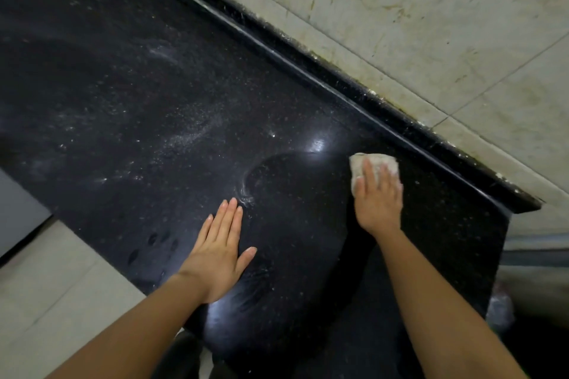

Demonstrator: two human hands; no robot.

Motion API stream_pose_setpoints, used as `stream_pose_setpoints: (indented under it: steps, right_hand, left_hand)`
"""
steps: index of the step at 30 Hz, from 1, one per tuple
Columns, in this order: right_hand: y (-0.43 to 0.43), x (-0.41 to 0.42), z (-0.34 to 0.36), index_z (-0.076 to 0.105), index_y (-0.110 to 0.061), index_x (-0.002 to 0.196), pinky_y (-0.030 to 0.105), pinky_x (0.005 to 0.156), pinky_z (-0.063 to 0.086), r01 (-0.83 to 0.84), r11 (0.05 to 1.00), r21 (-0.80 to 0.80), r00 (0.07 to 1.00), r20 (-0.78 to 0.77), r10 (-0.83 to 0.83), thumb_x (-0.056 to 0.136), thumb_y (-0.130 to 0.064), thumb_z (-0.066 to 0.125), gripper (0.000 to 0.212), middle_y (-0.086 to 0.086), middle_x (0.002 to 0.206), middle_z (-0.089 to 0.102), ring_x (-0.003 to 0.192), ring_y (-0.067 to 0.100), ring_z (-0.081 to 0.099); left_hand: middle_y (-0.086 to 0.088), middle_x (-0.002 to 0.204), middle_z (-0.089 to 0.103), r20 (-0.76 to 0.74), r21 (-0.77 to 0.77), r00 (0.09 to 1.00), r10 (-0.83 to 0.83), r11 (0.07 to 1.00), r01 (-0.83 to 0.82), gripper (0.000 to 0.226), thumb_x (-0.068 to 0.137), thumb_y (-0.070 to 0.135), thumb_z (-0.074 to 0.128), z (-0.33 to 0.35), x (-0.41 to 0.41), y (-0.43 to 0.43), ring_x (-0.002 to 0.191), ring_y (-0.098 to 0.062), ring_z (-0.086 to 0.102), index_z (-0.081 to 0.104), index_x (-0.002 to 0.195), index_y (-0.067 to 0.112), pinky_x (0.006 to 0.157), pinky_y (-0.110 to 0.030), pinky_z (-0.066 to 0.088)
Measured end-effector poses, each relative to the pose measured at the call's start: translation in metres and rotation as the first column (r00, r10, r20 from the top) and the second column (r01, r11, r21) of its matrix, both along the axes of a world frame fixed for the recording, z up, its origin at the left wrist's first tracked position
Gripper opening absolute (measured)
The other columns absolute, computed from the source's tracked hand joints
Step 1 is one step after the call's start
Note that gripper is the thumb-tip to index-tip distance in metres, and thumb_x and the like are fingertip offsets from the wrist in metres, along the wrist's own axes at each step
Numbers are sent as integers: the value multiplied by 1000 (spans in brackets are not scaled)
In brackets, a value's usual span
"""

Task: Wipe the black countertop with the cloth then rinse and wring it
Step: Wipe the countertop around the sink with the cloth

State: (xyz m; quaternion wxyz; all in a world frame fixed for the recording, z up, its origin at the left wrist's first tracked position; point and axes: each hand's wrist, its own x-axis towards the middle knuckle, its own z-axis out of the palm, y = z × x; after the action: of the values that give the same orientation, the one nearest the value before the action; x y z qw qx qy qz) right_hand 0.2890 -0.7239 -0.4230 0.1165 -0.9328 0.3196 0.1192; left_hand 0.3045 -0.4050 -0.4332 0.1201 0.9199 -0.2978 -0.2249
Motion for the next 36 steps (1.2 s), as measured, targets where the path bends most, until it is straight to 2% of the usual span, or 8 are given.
stream_pose_setpoints:
  steps: [5, 8, 15, 21, 23, 27, 32, 36]
  right_hand:
    - [-6, 41, -1, 0, -34, 153, 44, 115, -15, 389, 917, 87, 919, 34, -393, 103, -41, 14, 52, 8, 161, -11, 146, 27, -16]
    - [10, 76, 1, -2, -34, 153, 45, 115, -15, 399, 909, 123, 914, 22, -404, 103, -41, 14, 53, 8, 160, -14, 146, 29, -17]
    - [105, 109, -1, -2, -33, 153, 39, 115, -16, -193, 971, 145, 981, 37, 189, 103, -41, 15, 53, 10, 160, -12, 146, 27, -16]
    - [106, 75, -6, 11, -35, 152, 39, 118, -4, -754, 655, 36, 656, 82, 750, 98, -45, 13, 55, 7, 162, 6, 148, 25, -2]
    - [75, 65, -6, 16, -31, 152, 37, 117, -5, -659, 752, -23, 748, 88, 658, 95, -49, 9, 59, 9, 160, 15, 148, 26, 6]
    - [8, 45, -5, 9, -31, 153, 38, 117, -5, -117, 990, -80, 992, 46, 121, 103, -42, 18, 52, 9, 161, 7, 148, 23, -1]
    - [-11, 61, -4, 8, -30, 153, 44, 117, -9, 419, 908, 19, 902, 109, -418, 103, -39, 17, 52, 12, 161, -2, 148, 30, -8]
    - [1, 115, -6, -2, -30, 153, 46, 117, -13, 473, 876, 97, 877, 39, -478, 102, -40, 14, 54, 9, 160, -14, 146, 31, -17]
  left_hand:
    - [-8, 154, -23, 115, 30, 993, -4, 1000, 1, 78, 91, 62, -4, -9, -2, 2, 138, -13, -31, -13, 146, 7, 110, -30, -21]
    - [-15, 157, 10, 179, 70, 984, -15, 998, 3, 74, 99, 55, 12, -15, -3, 3, 145, -22, -4, 13, 148, 0, 113, -36, -3]
    - [-16, 155, 20, 238, 93, 971, -18, 996, -4, 72, 99, 53, 15, -14, -1, 1, 144, -26, 9, 21, 146, -1, 112, -37, 4]
    - [-15, 156, 14, 221, 85, 975, -21, 996, 2, 73, 99, 54, 17, -12, -2, 2, 144, -23, -1, 15, 147, 0, 113, -35, -3]
    - [-13, 157, 9, 230, 70, 973, -21, 998, 5, 73, 98, 55, 13, -13, -2, 2, 144, -21, -7, 11, 148, 1, 113, -34, -6]
    - [-13, 158, 7, 229, 64, 973, -14, 998, -1, 74, 98, 56, 11, -16, -3, 2, 145, -21, -8, 10, 148, 1, 113, -35, -5]
    - [-16, 156, 18, 236, 54, 972, -7, 999, -6, 73, 99, 53, 10, -15, -3, 1, 145, -26, 7, 20, 146, -2, 113, -38, 5]
    - [-16, 155, 20, 242, 42, 970, -1, 999, -9, 72, 100, 52, 9, -15, -3, 1, 144, -26, 10, 23, 145, -2, 113, -39, 6]
